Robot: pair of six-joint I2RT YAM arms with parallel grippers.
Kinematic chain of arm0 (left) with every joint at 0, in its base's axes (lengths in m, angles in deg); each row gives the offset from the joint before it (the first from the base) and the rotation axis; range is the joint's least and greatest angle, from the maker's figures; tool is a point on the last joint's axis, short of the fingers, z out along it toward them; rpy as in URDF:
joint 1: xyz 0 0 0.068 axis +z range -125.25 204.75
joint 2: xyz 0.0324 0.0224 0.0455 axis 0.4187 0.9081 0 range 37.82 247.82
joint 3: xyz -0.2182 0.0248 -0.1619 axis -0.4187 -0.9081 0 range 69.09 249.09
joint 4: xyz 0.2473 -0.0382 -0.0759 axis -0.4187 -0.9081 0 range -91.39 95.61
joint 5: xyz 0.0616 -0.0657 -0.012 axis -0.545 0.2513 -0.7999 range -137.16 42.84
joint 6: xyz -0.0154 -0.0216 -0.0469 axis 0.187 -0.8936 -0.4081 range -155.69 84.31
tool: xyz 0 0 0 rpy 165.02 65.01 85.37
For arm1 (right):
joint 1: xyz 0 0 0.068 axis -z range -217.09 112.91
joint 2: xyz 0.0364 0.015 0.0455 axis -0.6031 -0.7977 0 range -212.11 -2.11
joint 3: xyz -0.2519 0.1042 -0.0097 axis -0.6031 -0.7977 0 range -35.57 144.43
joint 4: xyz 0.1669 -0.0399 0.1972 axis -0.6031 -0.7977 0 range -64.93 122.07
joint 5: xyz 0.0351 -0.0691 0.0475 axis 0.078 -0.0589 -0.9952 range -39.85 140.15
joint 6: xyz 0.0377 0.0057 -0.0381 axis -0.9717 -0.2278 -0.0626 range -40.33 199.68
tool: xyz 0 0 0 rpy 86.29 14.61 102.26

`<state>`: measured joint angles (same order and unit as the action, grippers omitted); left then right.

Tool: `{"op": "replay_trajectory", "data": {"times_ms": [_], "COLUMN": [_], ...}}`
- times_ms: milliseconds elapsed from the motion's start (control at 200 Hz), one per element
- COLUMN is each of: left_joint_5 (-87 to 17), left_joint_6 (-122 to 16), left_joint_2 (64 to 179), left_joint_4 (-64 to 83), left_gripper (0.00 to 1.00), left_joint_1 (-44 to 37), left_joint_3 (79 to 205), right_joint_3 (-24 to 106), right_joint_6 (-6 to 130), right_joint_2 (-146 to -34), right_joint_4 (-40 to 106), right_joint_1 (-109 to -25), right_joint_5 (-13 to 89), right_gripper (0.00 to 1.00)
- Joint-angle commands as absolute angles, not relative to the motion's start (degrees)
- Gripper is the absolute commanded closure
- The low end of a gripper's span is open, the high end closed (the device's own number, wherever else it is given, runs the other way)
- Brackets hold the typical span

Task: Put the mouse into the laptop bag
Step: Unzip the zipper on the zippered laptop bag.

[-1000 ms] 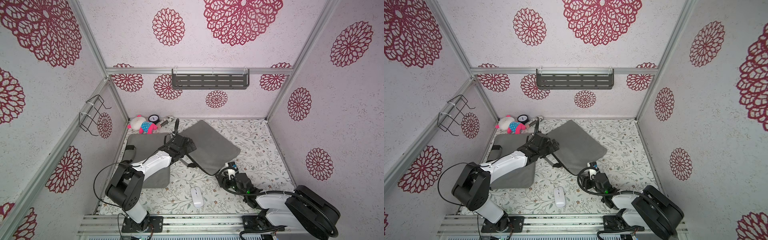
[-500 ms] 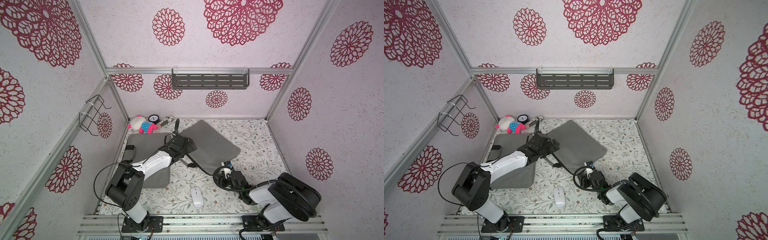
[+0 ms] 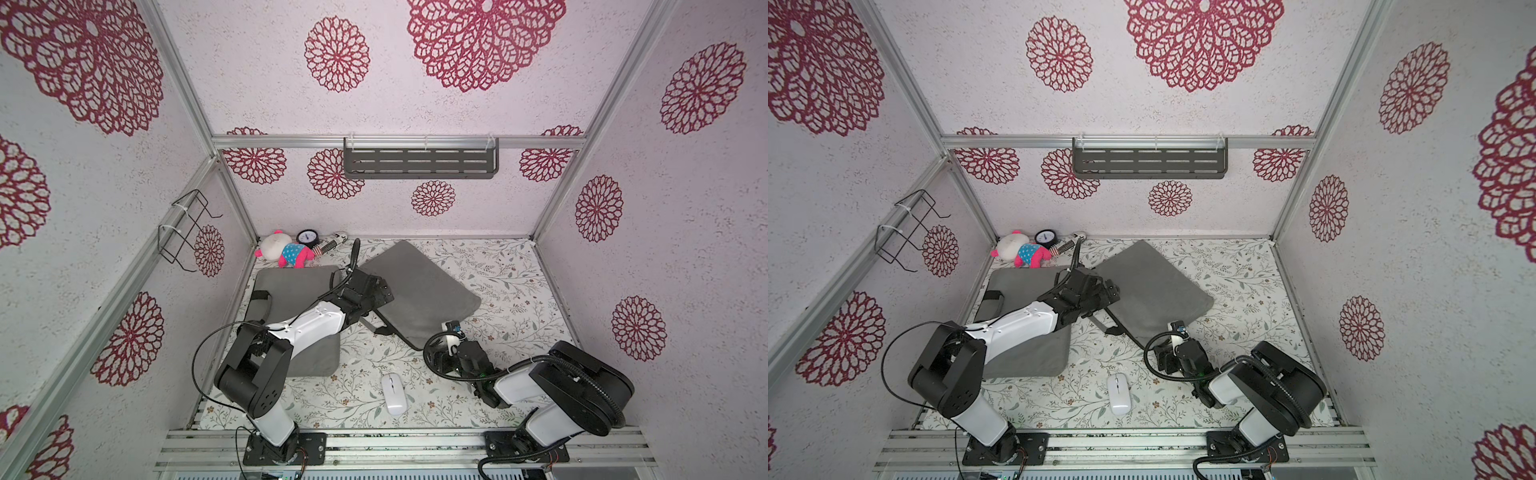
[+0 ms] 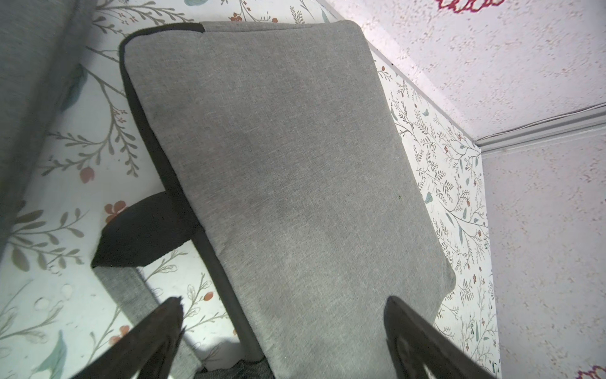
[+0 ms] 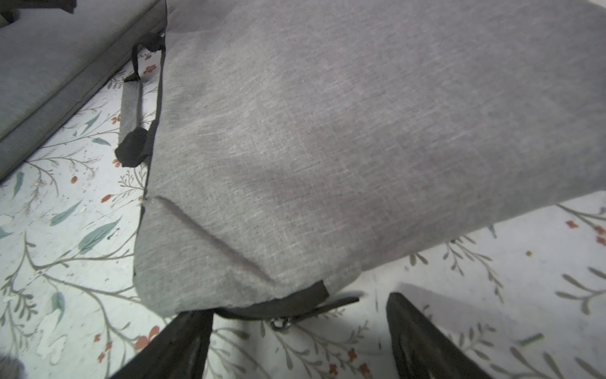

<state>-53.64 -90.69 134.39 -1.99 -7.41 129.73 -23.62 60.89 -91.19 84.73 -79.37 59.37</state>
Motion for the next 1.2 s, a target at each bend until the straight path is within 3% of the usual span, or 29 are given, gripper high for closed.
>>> {"op": "replay_trajectory", "data": {"times_ms": [0,190,605,816,1121,1196], "left_joint_5": [-53.0,-52.8,-52.9,-52.7,-50.4,-49.9], "left_joint_6": [-91.2,-91.2,-92.0,-92.8,-95.5,-95.8], "left_joint_2": [135.4,136.0,137.9,139.2,147.4,149.7], "left_joint_4": [-0.7,-0.7,0.3,1.1,6.3,6.3], "left_gripper": [0.02,0.02,0.02,0.02,0.00,0.04], "left_joint_1": [-7.8,-7.8,-9.2,-9.7,-14.7,-15.7], "left_joint_3": [131.1,131.3,131.1,131.0,134.6,137.0], "right_joint_3": [-21.6,-21.2,-23.2,-24.6,-26.0,-26.4], "right_joint_6": [62.4,63.7,61.0,58.1,54.4,54.3], "right_joint_2": [-94.3,-96.4,-93.0,-88.7,-79.7,-78.8], "right_joint_4": [83.9,88.3,83.5,81.0,74.7,74.9], "right_joint_1": [-79.1,-79.1,-79.1,-79.2,-79.2,-79.3], "right_joint_5": [57.8,50.3,52.6,53.0,55.4,54.4], "right_gripper": [0.20,0.44,0.89,1.00,1.00,1.00]}}
